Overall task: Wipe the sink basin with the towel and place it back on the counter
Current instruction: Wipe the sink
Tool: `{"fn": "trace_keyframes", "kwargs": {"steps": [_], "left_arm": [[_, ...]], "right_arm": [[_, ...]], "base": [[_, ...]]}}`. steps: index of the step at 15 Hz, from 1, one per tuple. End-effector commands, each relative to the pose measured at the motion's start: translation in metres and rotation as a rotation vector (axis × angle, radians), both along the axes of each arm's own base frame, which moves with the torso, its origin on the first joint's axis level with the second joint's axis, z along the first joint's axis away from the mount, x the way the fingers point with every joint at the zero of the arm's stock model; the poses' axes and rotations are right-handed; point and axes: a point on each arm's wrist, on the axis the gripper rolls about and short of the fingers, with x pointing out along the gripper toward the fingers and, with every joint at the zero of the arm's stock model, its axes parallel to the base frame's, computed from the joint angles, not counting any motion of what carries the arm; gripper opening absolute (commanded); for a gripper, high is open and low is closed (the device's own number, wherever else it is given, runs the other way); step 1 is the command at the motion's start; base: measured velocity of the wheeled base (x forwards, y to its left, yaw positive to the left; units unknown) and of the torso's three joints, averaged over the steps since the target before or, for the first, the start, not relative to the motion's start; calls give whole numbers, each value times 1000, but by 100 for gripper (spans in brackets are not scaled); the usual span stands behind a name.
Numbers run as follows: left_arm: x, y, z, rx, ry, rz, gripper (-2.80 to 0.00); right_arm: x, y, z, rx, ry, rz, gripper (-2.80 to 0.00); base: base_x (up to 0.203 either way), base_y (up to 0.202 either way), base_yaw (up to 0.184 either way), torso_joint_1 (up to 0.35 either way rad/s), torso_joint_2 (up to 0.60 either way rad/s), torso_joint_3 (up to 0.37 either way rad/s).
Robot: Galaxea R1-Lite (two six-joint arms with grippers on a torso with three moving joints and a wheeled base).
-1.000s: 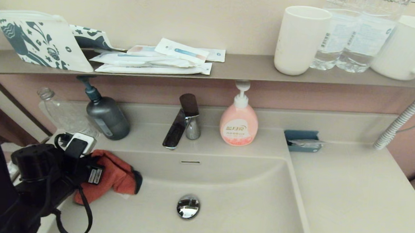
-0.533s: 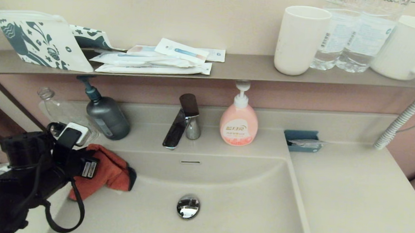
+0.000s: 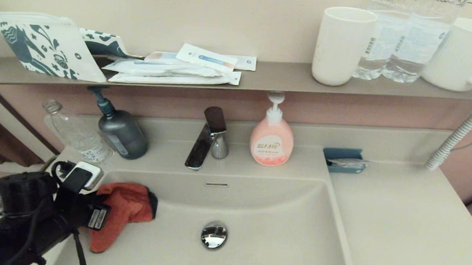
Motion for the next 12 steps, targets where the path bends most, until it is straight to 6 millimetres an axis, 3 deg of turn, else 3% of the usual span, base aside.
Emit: {"fn": "trace_keyframes", "kwargs": {"steps": [1, 6, 12], "left_arm": [[-6, 4, -2, 6, 13, 14, -280], [-19, 21, -11, -2, 64, 34, -280], [-41, 18, -16, -7, 113, 45, -280]], "right_arm": [[0, 0, 0, 0, 1, 1, -280], [0, 0, 0, 0, 1, 1, -280], [0, 0, 0, 0, 1, 1, -280]], "base": [[0, 0, 0, 0, 0, 0], [0, 0, 0, 0, 0, 0], [0, 0, 0, 0, 0, 0]]}}
